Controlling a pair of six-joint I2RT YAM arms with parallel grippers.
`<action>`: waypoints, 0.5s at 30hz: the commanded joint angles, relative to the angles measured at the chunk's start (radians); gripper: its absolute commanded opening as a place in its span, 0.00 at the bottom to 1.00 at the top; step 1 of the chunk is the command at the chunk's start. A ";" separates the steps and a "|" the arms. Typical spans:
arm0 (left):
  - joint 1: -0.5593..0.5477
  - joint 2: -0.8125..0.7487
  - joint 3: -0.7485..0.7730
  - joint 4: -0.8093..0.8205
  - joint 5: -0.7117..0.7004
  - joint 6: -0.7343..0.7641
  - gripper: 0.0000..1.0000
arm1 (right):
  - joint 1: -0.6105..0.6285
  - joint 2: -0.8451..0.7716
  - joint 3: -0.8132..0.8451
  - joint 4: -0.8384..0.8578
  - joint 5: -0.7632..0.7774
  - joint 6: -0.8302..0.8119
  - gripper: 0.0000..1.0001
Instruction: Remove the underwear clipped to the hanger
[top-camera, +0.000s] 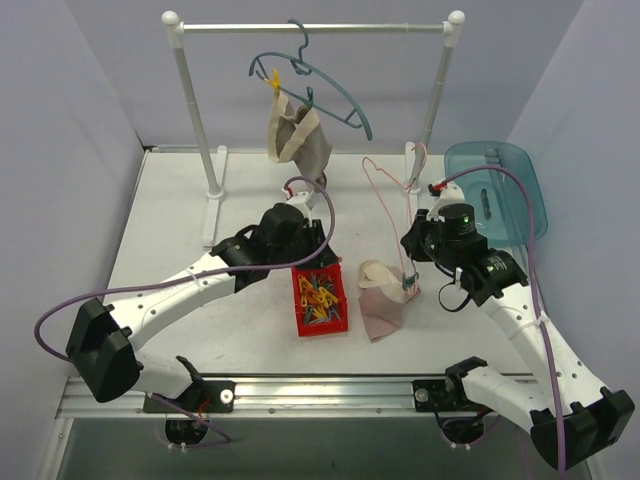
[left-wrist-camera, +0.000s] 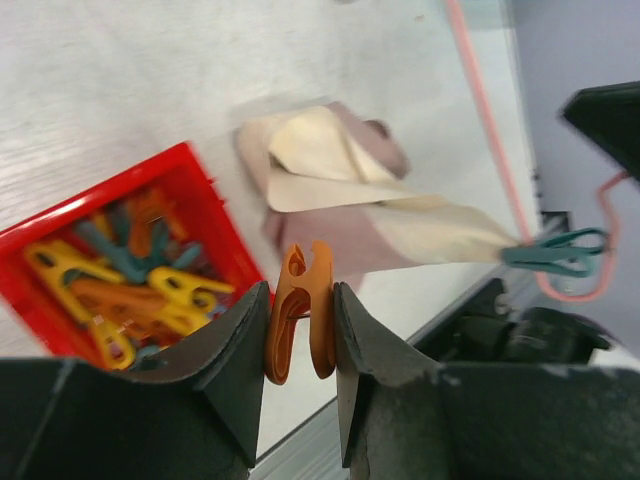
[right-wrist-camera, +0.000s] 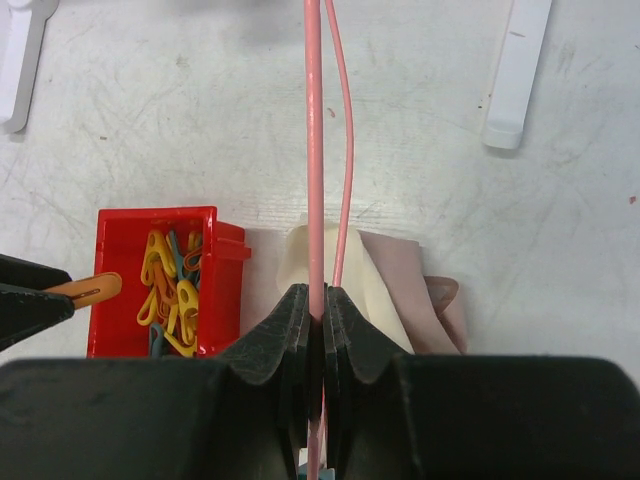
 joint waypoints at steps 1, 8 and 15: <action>0.000 -0.026 -0.050 -0.164 -0.138 0.128 0.02 | 0.008 -0.018 0.042 0.042 -0.002 -0.010 0.00; -0.023 0.095 -0.035 -0.185 -0.170 0.138 0.37 | 0.008 -0.002 0.056 0.042 -0.013 -0.016 0.00; -0.066 0.059 0.080 -0.176 -0.218 0.120 0.90 | 0.008 0.002 0.059 0.052 -0.018 -0.007 0.00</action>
